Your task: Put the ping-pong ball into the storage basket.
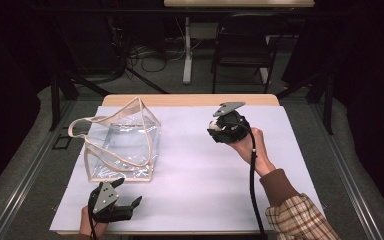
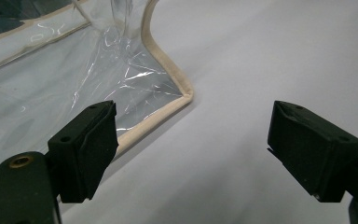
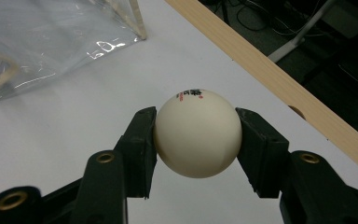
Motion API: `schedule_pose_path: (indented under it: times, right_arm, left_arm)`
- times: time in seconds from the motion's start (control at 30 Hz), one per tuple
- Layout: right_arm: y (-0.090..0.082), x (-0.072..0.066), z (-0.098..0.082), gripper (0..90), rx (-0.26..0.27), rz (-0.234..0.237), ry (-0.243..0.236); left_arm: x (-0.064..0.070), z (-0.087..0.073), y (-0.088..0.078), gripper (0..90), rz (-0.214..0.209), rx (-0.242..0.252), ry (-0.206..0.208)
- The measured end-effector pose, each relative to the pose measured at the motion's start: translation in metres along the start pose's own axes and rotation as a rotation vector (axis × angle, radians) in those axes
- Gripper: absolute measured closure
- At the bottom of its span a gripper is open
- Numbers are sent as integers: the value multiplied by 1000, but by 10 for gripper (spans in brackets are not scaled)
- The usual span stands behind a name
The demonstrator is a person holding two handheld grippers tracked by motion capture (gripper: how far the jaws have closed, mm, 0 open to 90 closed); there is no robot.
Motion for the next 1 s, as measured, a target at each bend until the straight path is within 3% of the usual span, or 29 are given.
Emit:
schedule_pose_path:
  times: [1.0]
  right_arm:
    - [-5,-15,22,505,23,17,-50]
  left_arm:
    - [1,0,1,163,-7,-4,-1]
Point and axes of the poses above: each handheld gripper's, and its own axes: y roughly forward along the jaws, z roughly out of its top, x roughly to its right, the point moved 8 cm from there along y, roughly forward along the jaws, and after that the axes turned 5 degrees about -y, right-handed, at the moved point
